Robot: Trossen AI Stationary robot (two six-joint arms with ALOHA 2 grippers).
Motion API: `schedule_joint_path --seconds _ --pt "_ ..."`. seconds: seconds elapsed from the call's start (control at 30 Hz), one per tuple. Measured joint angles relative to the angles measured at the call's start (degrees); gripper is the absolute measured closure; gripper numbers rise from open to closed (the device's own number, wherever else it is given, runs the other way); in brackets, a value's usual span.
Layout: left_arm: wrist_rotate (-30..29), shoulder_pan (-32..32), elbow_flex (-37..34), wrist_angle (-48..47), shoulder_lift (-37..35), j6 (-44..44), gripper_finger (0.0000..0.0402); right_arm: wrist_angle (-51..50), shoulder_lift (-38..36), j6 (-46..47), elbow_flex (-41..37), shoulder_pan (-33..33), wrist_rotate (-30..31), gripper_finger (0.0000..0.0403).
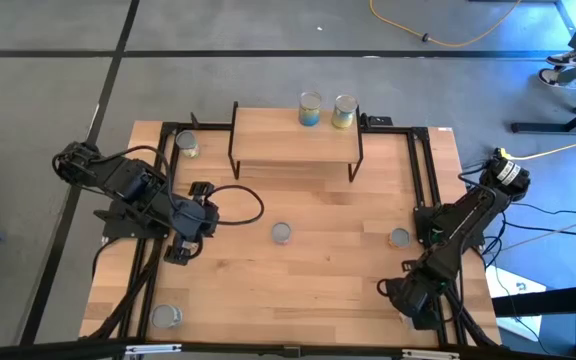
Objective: Pick and place cans onto a shelf
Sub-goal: Put the canned meatballs on the shelf
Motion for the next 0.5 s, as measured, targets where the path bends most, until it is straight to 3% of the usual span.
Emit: schedule_joint_path --seconds 0.5 --pt "0.0 0.0 0.0 2.1 0.0 0.0 0.0359 -0.5 0.0 1.6 0.0 0.1 3.0 0.0329"
